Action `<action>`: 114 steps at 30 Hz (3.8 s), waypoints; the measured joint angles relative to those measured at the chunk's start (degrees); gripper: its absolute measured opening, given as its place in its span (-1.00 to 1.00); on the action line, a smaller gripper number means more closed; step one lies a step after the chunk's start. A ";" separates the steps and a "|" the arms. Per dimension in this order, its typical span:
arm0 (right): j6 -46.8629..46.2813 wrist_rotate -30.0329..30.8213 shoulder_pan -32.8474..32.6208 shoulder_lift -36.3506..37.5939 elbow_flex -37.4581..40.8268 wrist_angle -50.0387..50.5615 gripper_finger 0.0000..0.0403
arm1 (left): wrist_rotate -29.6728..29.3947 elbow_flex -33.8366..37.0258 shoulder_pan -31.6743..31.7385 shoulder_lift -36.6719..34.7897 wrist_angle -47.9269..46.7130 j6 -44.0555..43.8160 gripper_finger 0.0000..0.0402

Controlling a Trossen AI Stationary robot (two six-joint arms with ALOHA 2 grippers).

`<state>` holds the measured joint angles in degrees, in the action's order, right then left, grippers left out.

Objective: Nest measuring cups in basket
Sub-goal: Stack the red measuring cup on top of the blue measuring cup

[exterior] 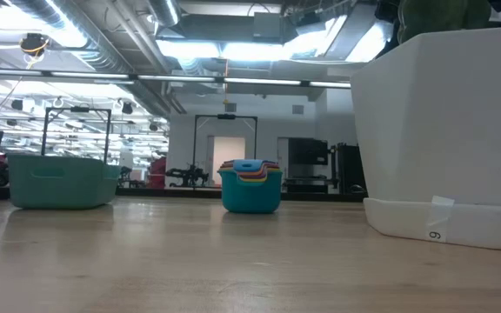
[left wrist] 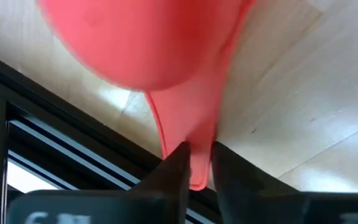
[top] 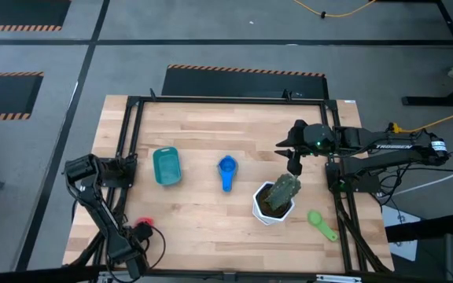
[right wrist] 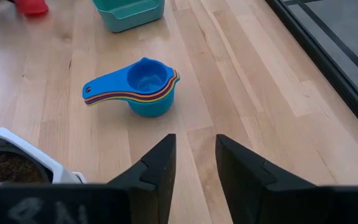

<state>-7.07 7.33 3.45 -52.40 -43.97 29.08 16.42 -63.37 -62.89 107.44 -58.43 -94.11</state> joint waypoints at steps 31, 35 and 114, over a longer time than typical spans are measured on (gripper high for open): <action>-0.04 -0.06 0.01 0.00 0.00 -0.02 -0.42 | -18.00 -0.13 10.26 -3.32 5.52 0.16 -1.00; -0.02 -0.04 -0.01 0.00 0.00 -0.02 -0.42 | -18.86 -0.13 12.14 -3.32 8.23 3.50 -1.00; 0.00 -0.04 -0.01 0.00 0.00 -0.02 -0.42 | -6.92 -0.09 16.92 -3.48 4.95 9.19 0.31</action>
<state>-7.07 7.29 3.44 -52.40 -43.97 29.06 9.50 -63.46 -45.98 103.96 -53.48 -84.92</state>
